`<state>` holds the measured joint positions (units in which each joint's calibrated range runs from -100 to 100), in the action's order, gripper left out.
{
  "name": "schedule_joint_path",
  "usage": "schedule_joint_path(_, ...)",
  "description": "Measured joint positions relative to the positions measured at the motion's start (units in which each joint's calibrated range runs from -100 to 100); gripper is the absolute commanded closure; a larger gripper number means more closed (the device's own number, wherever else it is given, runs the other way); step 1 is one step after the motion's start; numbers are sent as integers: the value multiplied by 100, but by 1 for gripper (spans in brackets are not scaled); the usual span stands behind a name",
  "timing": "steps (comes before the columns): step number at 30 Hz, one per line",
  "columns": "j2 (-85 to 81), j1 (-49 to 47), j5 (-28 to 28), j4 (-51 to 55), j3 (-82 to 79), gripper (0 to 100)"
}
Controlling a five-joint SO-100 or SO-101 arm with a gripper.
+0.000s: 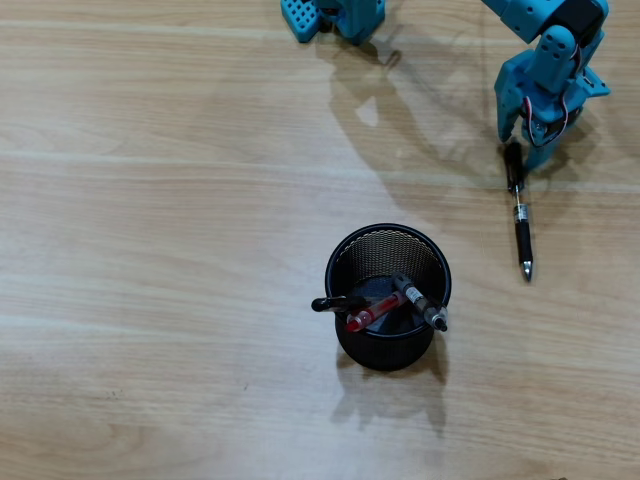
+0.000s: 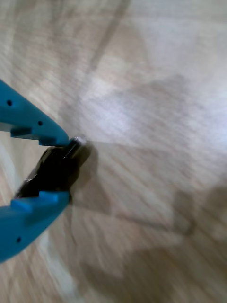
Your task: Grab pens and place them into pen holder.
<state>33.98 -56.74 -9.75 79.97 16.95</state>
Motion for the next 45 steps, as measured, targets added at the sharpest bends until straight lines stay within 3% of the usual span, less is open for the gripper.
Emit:
schedule_joint_path(14, 8, -219, -161, 9, -9, 93)
schedule_joint_path(19, -535, -286, -453, 199, -18, 93)
schedule_joint_path(29, -2719, 1172, -1389, 561, 275, 93)
schedule_joint_path(34, -2804, 1763, -2575, 561, 603, 93)
schedule_joint_path(36, -2804, 2030, -3443, 561, 603, 93)
schedule_joint_path(39, -2821, 2039, -3969, 578, 461, 93)
schedule_joint_path(42, -2829, 1991, -5129, 578, 9, 93)
schedule_joint_path(45, -2838, 1972, -5821, 578, -364, 93)
